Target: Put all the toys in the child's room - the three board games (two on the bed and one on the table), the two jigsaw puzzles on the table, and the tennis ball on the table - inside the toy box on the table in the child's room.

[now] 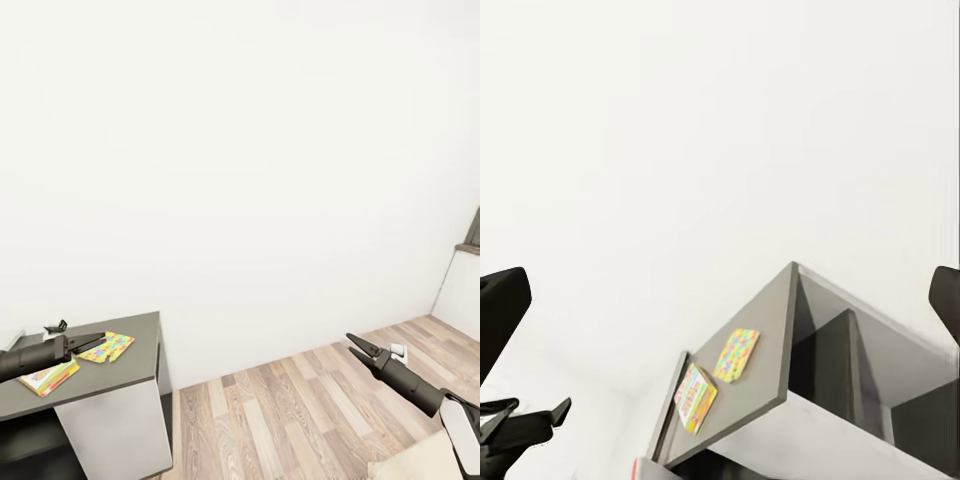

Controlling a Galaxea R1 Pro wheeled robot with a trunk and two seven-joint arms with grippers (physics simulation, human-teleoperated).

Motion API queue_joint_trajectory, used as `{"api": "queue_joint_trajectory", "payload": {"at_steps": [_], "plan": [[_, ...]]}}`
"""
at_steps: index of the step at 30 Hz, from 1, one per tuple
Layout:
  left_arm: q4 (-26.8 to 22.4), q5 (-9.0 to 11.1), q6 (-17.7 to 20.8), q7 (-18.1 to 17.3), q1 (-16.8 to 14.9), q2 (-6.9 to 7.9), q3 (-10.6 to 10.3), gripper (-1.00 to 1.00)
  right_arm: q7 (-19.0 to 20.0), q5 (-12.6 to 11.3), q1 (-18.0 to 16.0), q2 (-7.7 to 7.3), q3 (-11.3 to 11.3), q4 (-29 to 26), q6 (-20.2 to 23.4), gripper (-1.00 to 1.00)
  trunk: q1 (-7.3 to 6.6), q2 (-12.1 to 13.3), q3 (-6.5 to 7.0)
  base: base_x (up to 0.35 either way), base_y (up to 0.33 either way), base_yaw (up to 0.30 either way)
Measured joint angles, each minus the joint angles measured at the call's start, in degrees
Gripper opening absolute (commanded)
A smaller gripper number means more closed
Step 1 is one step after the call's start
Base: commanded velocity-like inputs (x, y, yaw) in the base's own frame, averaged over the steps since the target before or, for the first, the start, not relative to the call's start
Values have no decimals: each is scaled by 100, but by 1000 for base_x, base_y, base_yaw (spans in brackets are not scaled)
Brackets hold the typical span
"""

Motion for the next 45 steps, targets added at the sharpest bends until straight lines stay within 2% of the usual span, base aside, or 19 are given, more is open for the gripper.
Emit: {"api": "queue_joint_trajectory", "payload": {"at_steps": [16, 27, 45], "plan": [[0, 0, -2, 0, 0, 0, 0, 100, -5, 0, 23, 0, -10, 0, -13, 100, 0, 0, 0, 0, 0, -280], [0, 0, 0, 0, 0, -1, 0, 100, -30, 0, -11, 2, -171, 109, 1, 100, 0, 0, 0, 0, 0, -281], [0, -1, 0, 0, 0, -8, 0, 100, -21, -2, -30, 0, -175, 222, 2, 100, 0, 0, 0, 0, 0, -281]]}}
